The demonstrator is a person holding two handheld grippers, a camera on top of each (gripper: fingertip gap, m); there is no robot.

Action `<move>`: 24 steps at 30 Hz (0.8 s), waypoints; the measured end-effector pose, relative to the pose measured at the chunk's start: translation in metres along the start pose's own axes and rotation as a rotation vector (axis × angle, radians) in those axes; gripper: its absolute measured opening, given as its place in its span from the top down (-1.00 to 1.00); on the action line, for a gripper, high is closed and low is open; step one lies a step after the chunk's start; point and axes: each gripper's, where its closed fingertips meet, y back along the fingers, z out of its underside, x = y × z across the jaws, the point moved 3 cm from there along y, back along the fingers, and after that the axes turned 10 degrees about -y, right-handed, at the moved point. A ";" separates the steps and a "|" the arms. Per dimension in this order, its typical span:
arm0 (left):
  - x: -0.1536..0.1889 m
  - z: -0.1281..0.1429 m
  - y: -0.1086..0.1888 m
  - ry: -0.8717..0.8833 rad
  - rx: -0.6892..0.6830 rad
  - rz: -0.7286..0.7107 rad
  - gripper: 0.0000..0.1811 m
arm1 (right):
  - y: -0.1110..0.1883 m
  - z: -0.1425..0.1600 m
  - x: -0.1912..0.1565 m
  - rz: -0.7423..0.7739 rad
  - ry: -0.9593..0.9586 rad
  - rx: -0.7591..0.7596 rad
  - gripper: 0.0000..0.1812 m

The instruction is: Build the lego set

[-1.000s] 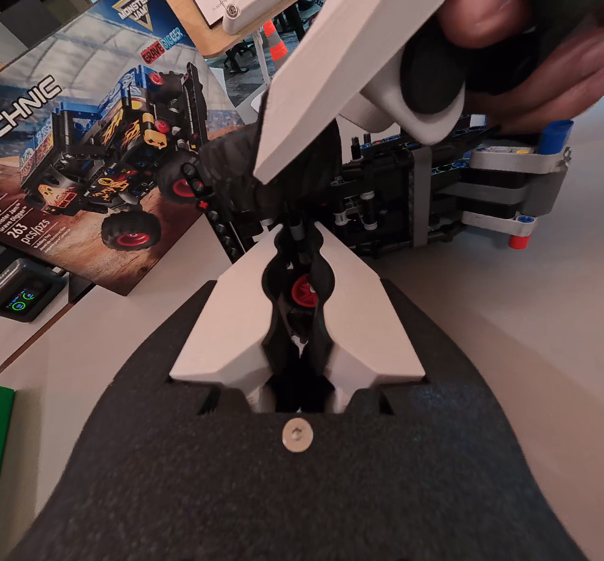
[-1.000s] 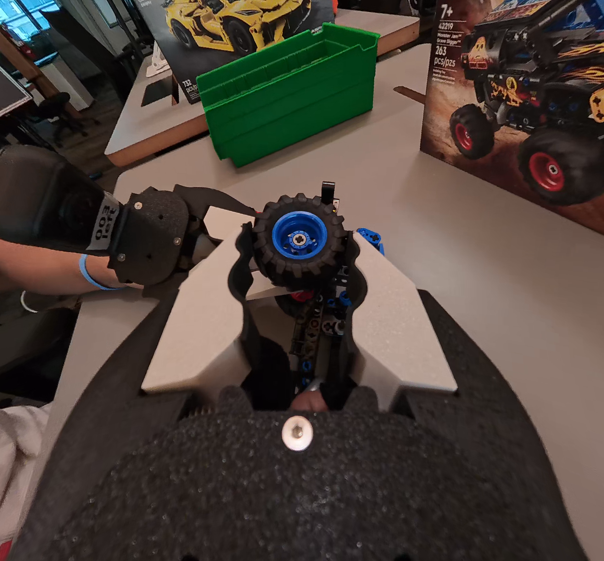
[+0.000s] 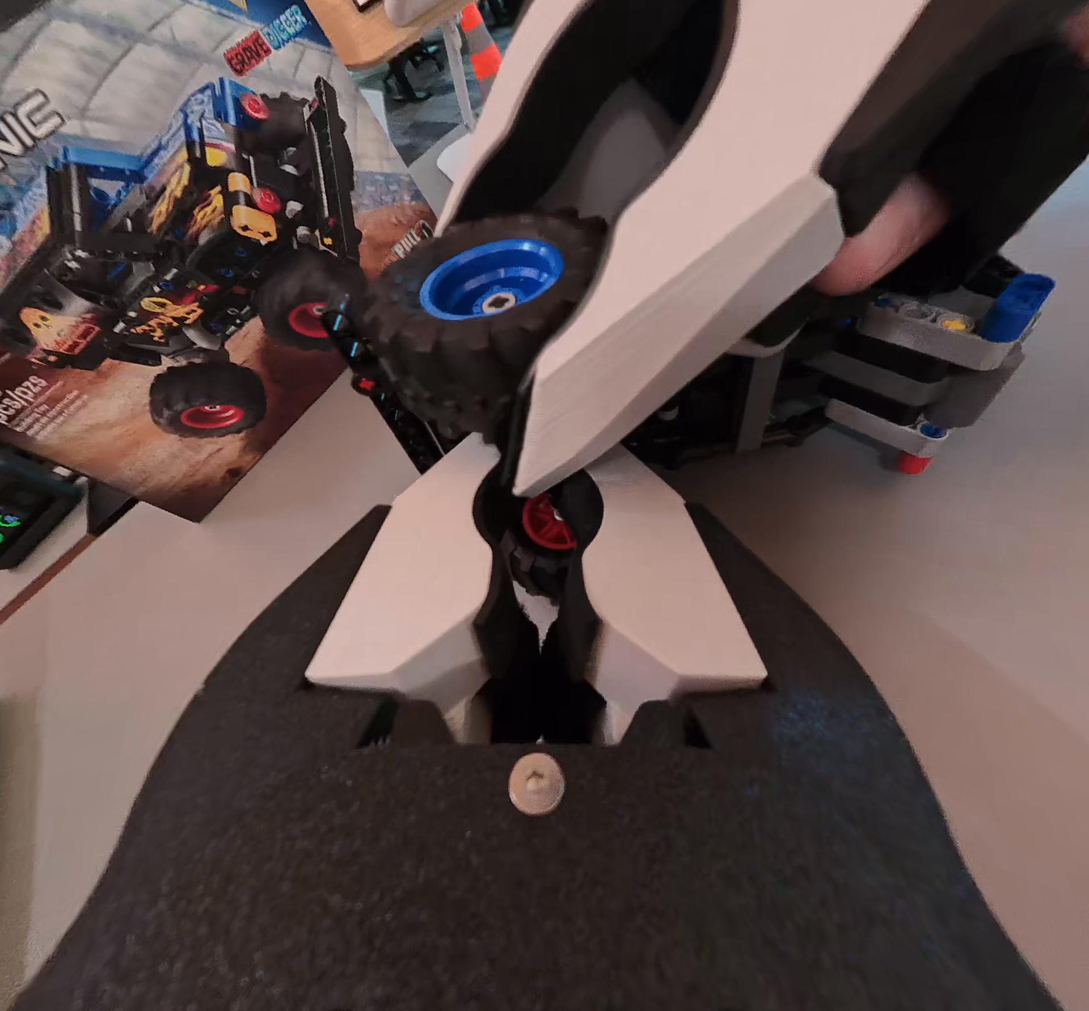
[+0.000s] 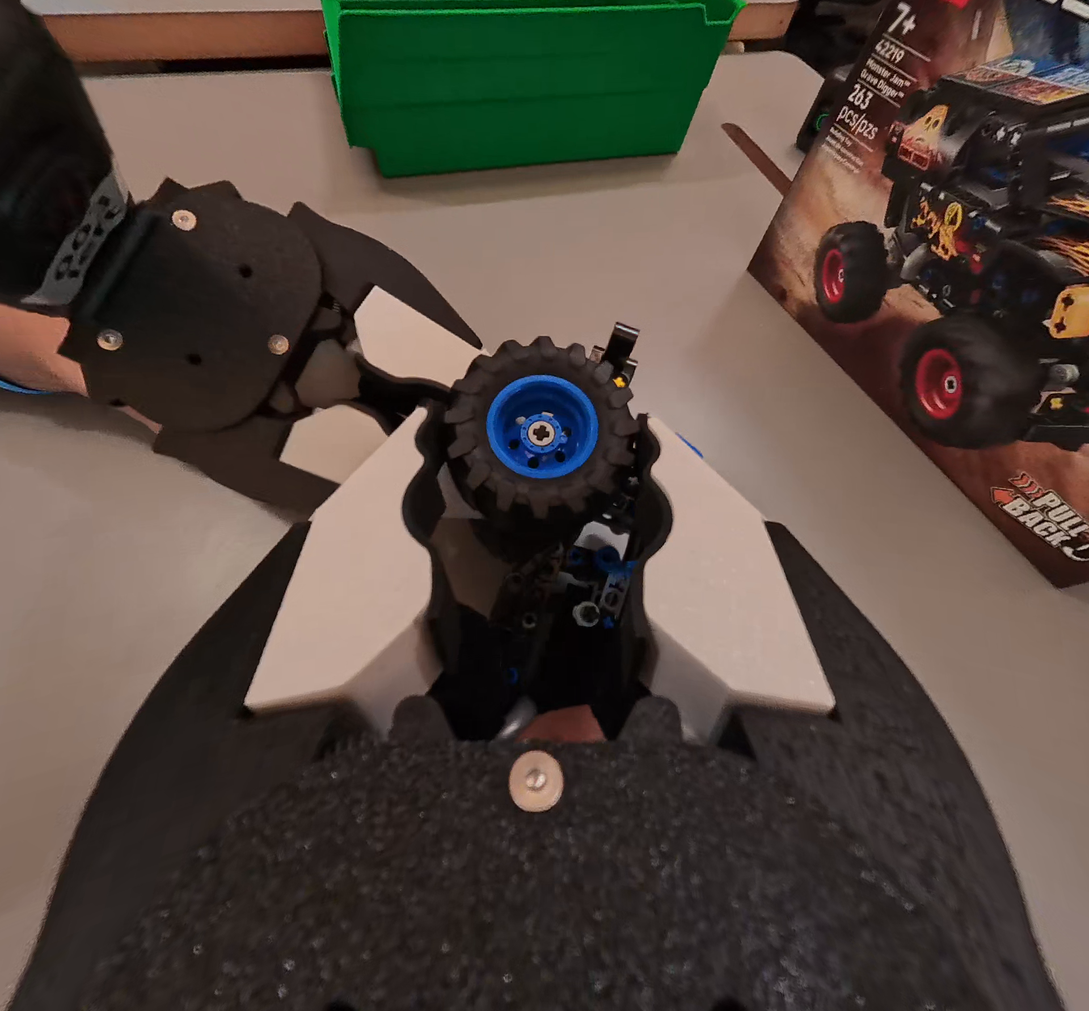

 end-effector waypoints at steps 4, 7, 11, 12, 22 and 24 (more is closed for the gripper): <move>0.000 0.000 -0.001 0.013 0.003 0.020 0.91 | 0.003 0.000 0.004 -0.024 -0.040 0.032 0.33; 0.000 -0.001 0.000 0.009 0.014 0.015 0.91 | 0.007 -0.002 0.006 -0.069 -0.077 0.055 0.35; 0.000 -0.001 0.000 0.007 0.014 0.010 0.91 | 0.008 -0.003 0.007 -0.075 -0.083 0.069 0.36; 0.000 -0.001 0.000 0.007 0.014 0.009 0.91 | 0.008 -0.002 0.007 -0.079 -0.086 0.068 0.36; -0.001 0.000 -0.001 0.010 0.006 0.001 0.91 | 0.008 -0.004 0.008 -0.084 -0.108 0.092 0.37; -0.001 0.000 -0.001 0.010 0.007 0.001 0.91 | 0.008 -0.004 0.008 -0.086 -0.105 0.095 0.38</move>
